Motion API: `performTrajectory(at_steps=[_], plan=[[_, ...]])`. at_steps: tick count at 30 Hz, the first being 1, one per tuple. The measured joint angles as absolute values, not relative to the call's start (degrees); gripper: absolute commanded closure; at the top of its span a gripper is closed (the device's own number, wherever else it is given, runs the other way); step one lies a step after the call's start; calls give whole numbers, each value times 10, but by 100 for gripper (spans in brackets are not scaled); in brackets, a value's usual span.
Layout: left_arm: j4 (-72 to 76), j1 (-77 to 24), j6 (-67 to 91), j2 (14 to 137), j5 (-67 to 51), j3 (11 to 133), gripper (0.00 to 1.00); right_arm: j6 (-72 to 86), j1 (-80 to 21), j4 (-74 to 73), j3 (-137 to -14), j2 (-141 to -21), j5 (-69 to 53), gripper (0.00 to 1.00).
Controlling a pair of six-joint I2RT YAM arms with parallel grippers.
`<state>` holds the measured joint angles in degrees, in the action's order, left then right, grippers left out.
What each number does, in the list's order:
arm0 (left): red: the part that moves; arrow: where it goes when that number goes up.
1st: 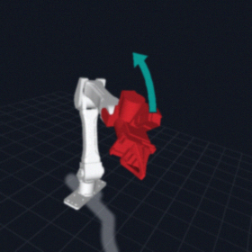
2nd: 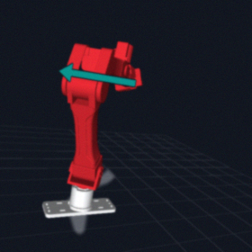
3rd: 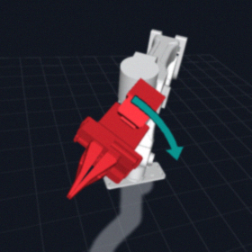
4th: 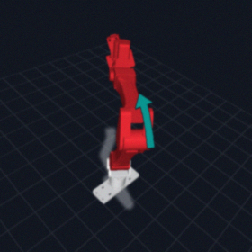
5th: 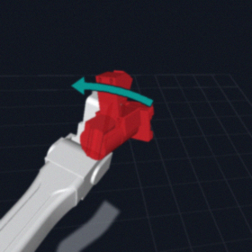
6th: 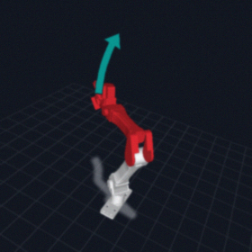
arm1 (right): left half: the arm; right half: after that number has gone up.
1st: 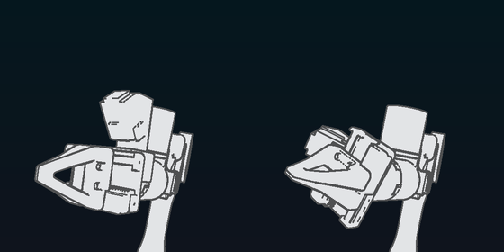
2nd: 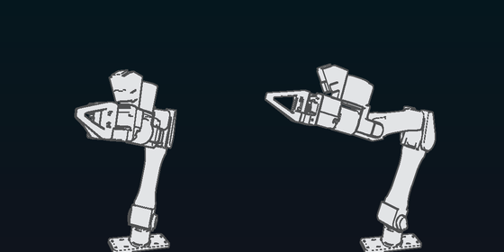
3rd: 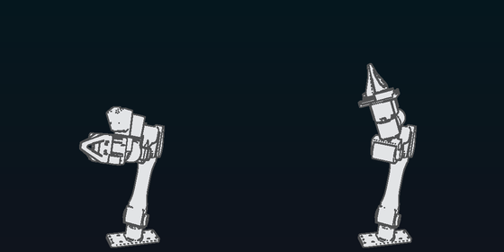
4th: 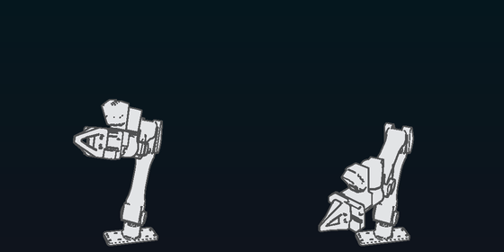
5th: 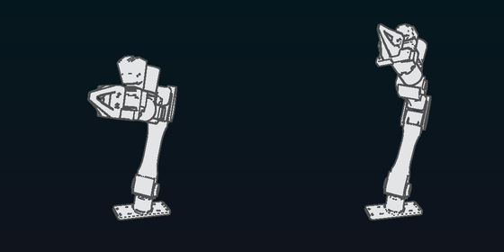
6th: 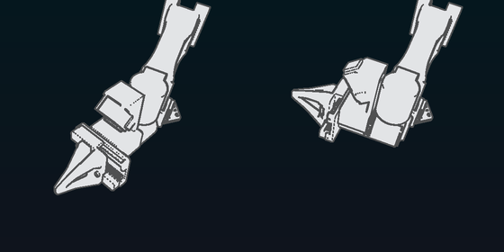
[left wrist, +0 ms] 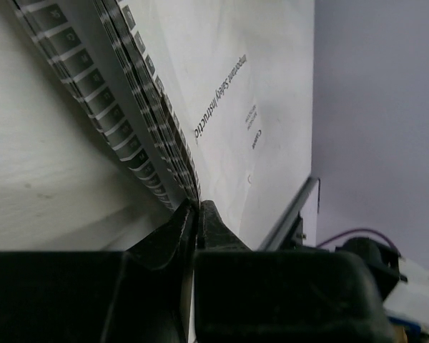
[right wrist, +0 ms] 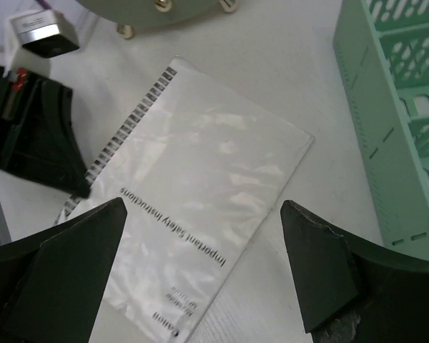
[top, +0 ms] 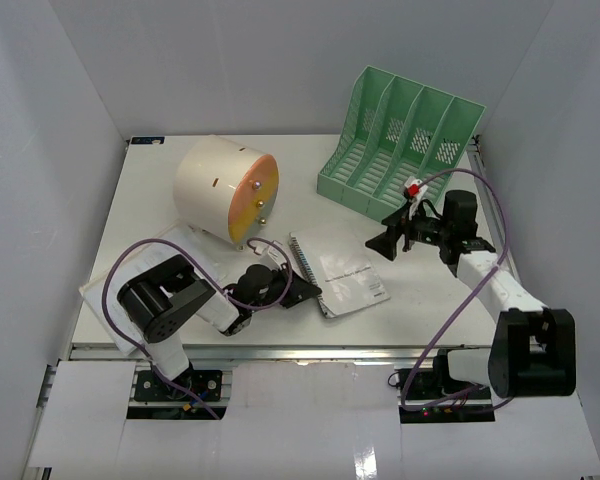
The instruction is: Organize the desk
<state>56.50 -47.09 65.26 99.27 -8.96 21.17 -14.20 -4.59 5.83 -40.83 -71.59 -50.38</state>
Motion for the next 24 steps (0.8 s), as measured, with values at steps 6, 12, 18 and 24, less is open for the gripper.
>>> performTrajectory(at_steps=[6,12,18,24], plan=[[617,-474,635,1008,-157,210,100,-78,-54,0,-468,-805,-399,7],[645,-474,604,1008,-174,204,100,-11,-64,-44,-496,-862,-294,8],[664,-474,557,1007,-182,201,100,22,-65,-60,-497,-883,-284,8],[646,-474,544,1006,-173,199,73,36,-65,-61,-497,-897,-288,9]])
